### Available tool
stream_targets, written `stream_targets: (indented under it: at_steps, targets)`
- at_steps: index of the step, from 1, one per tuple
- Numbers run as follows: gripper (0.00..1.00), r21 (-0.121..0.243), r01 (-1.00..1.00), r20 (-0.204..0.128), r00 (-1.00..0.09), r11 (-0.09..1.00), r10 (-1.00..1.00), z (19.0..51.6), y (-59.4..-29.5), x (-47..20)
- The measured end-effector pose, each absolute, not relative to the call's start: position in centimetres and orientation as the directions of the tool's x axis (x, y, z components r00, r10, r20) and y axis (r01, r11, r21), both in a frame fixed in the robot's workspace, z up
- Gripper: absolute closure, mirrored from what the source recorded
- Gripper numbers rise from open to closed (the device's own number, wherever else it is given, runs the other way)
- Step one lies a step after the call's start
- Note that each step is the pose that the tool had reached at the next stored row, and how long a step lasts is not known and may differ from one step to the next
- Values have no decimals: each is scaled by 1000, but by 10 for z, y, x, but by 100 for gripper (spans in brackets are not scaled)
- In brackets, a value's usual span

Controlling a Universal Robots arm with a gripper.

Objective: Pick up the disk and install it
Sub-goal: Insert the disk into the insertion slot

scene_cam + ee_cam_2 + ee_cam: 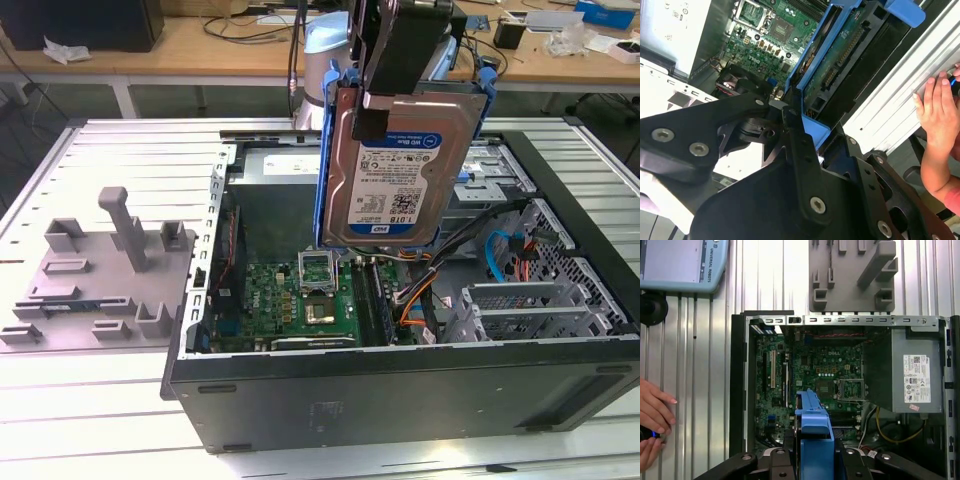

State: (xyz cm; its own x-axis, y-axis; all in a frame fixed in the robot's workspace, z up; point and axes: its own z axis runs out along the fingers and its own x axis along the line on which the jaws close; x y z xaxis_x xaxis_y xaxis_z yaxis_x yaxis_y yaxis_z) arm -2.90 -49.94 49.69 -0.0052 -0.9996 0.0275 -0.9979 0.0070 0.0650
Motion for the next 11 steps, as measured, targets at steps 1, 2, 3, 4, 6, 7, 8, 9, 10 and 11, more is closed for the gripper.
stream_targets:
  at_steps: [1, 2, 3, 4, 6, 7, 8, 9, 10, 11]
  targets:
    - [64, 65, -998, 23, -5, 7, -1000, 497, -500, -29]
    - [64, 65, -998, 19, -5, 6, -1000, 497, -501, -29]
    - [64, 65, -998, 17, -5, 6, -1000, 497, -501, -29]
    - [64, 65, -998, 13, -5, 6, -1000, 497, -502, -29]
    - [64, 63, -998, 8, -5, 6, -1000, 497, -504, -29]
    - [64, 62, -998, 7, -5, 6, -1000, 497, -506, -29]
    - [64, 60, -998, 6, -5, 6, -1000, 497, -507, -29]
    - [64, 58, -998, 6, -5, 6, -1000, 497, -508, -29]
    - [64, 55, -998, 6, -5, 6, -1000, 497, -508, -29]
    - [64, 53, -999, 6, -5, 6, -1000, 497, -509, -29]
